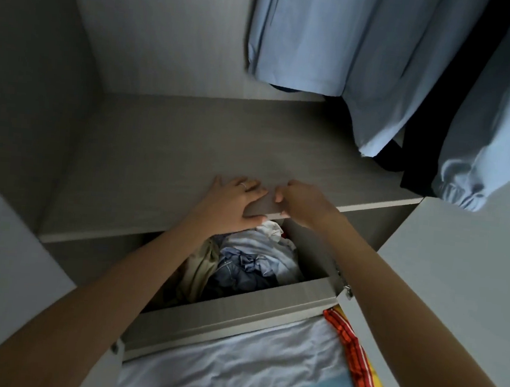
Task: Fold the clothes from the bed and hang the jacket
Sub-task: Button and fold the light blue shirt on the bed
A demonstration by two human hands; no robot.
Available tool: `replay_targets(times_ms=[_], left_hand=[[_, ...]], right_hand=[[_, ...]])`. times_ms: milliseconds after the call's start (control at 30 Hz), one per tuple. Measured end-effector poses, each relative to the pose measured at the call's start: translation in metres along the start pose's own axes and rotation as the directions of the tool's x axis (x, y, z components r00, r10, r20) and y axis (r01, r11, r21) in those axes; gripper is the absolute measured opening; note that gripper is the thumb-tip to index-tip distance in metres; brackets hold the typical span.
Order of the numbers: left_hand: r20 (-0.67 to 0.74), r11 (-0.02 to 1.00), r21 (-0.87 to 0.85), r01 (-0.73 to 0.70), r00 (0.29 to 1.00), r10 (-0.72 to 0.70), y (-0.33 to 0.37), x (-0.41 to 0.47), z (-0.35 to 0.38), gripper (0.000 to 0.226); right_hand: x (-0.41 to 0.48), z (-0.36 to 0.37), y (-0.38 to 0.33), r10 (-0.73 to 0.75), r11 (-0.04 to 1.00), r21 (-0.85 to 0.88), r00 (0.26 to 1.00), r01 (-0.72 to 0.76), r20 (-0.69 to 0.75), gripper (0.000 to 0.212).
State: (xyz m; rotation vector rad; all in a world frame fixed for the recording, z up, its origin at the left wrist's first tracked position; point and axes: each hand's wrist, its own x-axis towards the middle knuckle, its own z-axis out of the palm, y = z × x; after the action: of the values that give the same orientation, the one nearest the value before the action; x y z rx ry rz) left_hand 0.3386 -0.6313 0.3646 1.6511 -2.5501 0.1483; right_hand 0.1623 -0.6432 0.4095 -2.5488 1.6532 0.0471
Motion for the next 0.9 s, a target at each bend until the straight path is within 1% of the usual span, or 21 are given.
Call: replay_targets(times_ms=[100,167,200,267,300,367,433,467,533,600,634,667,700,734,767,800,834,867,900], left_hand=[[0.005,1.000,0.026,0.005,1.000,-0.006,0.002,-0.001,0.000,0.067],[-0.002,0.999,0.047,0.024,1.000,-0.024,0.002,-0.003,-0.002,0.067],[0.002,0.999,0.043,0.027,1.000,-0.027,0.004,-0.003,-0.002,0.067],[0.014,0.999,0.040,0.018,1.000,-0.018,0.005,0.002,-0.005,0.066],[0.009,0.997,0.068,0.022,1.000,-0.022,0.007,-0.004,-0.006,0.066],[0.008,0.990,0.135,0.040,0.999,-0.042,0.010,-0.009,-0.006,0.065],[0.031,0.976,0.177,0.126,0.991,-0.134,0.022,-0.019,-0.006,0.064],[0.063,0.968,0.160,0.193,0.977,-0.205,0.030,-0.021,-0.008,0.062],[0.113,0.939,0.082,0.335,0.933,-0.343,0.052,-0.025,-0.013,0.058],[0.070,0.908,0.034,0.417,0.905,-0.419,0.078,-0.039,-0.014,0.061],[0.052,0.927,-0.002,0.375,0.926,-0.374,0.098,-0.054,-0.012,0.062],[0.029,0.945,-0.077,0.319,0.948,-0.318,0.113,-0.065,-0.005,0.060],[0.001,0.953,-0.151,0.261,0.965,-0.264,0.131,-0.077,0.004,0.055],[-0.025,0.958,-0.206,0.201,0.977,-0.211,0.149,-0.089,0.013,0.051],[-0.030,0.965,-0.239,0.105,0.993,-0.115,0.170,-0.102,0.022,0.049],[-0.016,0.960,-0.277,-0.026,1.000,0.023,0.199,-0.117,0.034,0.046],[0.009,0.933,-0.328,-0.146,0.987,0.157,0.224,-0.130,0.041,0.042],[0.022,0.870,-0.411,-0.271,0.952,0.306,0.260,-0.149,0.049,0.036],[0.046,0.804,-0.500,-0.321,0.918,0.395,0.281,-0.165,0.052,0.031]], right_hand=[[-0.004,0.003,-0.002,0.047,0.991,0.128,0.999,-0.047,-0.001,0.027],[-0.010,0.003,-0.003,0.093,0.954,0.290,0.995,-0.080,-0.031,0.029],[-0.013,0.004,-0.004,0.102,0.950,0.302,0.994,-0.086,-0.038,0.029],[-0.008,0.007,-0.003,0.103,0.978,0.182,0.995,-0.098,-0.019,0.029],[-0.011,0.009,-0.006,0.097,0.987,0.126,0.995,-0.096,-0.005,0.030],[-0.013,0.008,-0.006,0.095,0.994,0.053,0.994,-0.097,0.045,0.039],[-0.024,0.002,-0.002,0.062,0.996,0.051,0.993,-0.068,0.104,0.054],[-0.030,0.001,0.003,0.060,0.996,0.058,0.988,-0.069,0.141,0.055],[-0.053,0.001,0.006,0.066,0.992,0.101,0.987,-0.081,0.147,0.049],[-0.088,0.009,0.005,0.075,0.990,0.111,0.991,-0.087,0.112,0.043],[-0.122,0.018,0.001,0.107,0.988,0.099,0.991,-0.115,0.083,0.040],[-0.152,0.026,0.000,0.147,0.981,0.114,0.986,-0.155,0.077,0.038],[-0.180,0.038,0.005,0.176,0.972,0.150,0.983,-0.183,0.061,0.037],[-0.210,0.048,0.007,0.199,0.959,0.190,0.977,-0.210,0.076,0.035],[-0.245,0.063,0.011,0.240,0.937,0.233,0.965,-0.259,0.107,0.032],[-0.292,0.079,0.011,0.309,0.907,0.252,0.940,-0.337,0.146,0.029],[-0.330,0.091,0.012,0.354,0.882,0.270,0.921,-0.387,0.163,0.025],[-0.382,0.103,0.008,0.446,0.824,0.297,0.876,-0.482,0.186,0.023],[-0.414,0.113,0.005,0.485,0.798,0.309,0.856,-0.517,0.179,0.023]])
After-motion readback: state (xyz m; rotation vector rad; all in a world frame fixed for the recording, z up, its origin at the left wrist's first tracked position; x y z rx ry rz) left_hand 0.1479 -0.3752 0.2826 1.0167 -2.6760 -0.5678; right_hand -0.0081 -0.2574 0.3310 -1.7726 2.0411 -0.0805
